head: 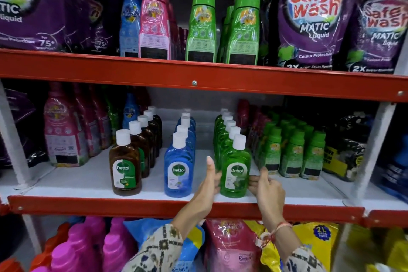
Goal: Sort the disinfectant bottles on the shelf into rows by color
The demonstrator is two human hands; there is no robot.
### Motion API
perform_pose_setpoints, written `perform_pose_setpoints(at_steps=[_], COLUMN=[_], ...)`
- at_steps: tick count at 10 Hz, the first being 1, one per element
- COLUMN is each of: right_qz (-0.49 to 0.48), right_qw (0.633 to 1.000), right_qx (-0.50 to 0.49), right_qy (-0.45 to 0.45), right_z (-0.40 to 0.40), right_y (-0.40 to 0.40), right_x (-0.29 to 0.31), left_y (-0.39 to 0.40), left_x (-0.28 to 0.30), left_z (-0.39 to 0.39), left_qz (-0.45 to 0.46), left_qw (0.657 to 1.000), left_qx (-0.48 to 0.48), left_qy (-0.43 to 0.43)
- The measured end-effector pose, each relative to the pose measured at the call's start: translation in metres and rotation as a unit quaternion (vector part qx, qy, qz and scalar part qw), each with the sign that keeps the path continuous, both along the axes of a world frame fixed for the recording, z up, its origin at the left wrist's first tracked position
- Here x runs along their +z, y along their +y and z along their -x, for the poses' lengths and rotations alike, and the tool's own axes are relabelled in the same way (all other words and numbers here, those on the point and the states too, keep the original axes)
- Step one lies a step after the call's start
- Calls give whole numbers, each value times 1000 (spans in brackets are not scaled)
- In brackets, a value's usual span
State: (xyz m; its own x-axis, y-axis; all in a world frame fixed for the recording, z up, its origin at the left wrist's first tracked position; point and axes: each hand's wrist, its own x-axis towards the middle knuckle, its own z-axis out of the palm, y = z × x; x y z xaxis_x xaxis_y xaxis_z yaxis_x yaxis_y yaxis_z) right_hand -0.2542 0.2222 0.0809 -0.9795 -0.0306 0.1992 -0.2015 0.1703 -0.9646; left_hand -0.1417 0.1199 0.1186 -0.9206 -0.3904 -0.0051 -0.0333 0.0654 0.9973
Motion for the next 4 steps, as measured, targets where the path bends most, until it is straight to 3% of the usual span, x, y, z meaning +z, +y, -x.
perform_pose_setpoints(at_steps=[2, 3, 4], right_qz=[-13, -17, 42], right_qw=[1000, 1000, 998], right_qx=[-9, -5, -21], right_qy=[0, 20, 53], right_z=[-2, -7, -13], right_y=[0, 3, 12], right_x=[1, 4, 22], left_y=[-3, -3, -7], left_x=[-5, -8, -1], left_z=[2, -5, -21], left_qz=[12, 70, 196], left_qw=[1000, 997, 963], left_qx=[-9, 1, 115], left_qy=[-7, 13, 144])
